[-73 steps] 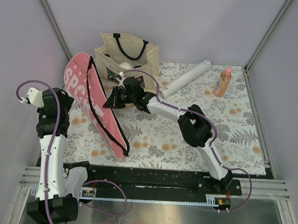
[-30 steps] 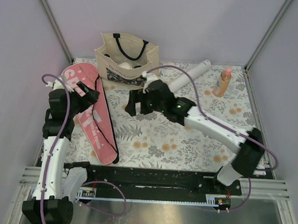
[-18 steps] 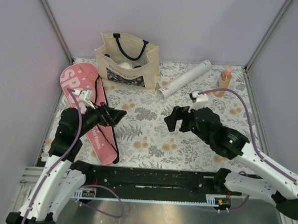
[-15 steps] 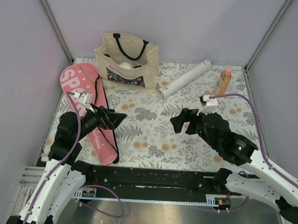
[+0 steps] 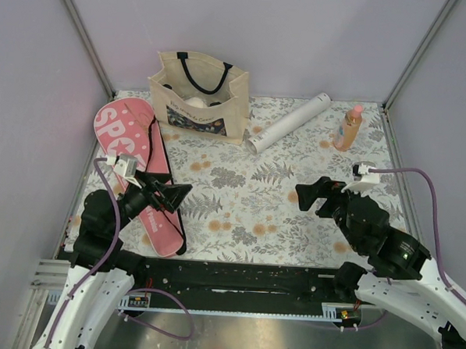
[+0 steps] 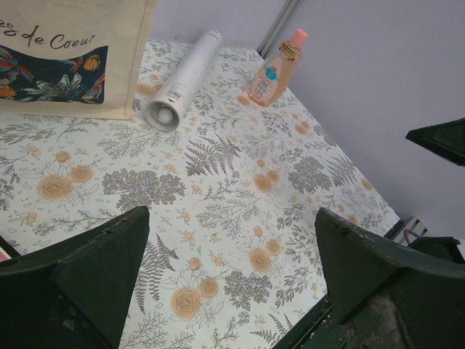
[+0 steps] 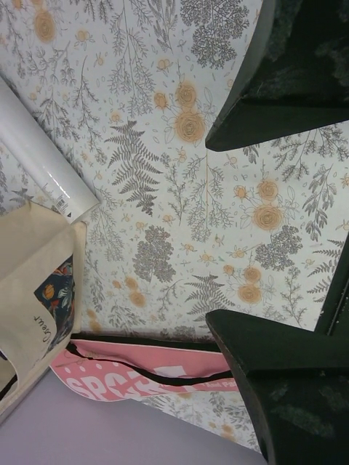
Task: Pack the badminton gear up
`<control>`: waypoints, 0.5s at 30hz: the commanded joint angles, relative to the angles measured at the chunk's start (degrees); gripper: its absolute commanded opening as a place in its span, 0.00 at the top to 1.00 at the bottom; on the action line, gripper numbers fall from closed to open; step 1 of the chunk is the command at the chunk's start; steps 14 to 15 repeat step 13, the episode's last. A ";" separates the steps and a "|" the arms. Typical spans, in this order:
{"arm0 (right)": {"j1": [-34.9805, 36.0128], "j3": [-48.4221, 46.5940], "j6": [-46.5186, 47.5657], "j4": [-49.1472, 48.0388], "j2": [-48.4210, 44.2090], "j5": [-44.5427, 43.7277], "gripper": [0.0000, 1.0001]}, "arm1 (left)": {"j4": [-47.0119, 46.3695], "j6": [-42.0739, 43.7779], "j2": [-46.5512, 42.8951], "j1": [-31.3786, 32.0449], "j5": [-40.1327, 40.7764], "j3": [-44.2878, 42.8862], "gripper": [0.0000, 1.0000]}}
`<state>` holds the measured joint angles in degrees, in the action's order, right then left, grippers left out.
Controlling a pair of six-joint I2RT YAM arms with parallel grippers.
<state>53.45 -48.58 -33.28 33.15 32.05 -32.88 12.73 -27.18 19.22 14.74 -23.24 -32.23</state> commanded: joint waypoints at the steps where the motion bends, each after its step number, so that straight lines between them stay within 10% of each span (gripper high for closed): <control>1: -0.10 0.06 1.46 0.60 -0.85 -5.35 0.01 | -0.87 1.52 -0.06 0.20 2.33 -0.55 0.01; 15: -0.01 0.06 0.85 0.60 -1.38 -5.52 0.00 | -0.16 1.34 0.29 0.20 3.64 -1.61 0.01</control>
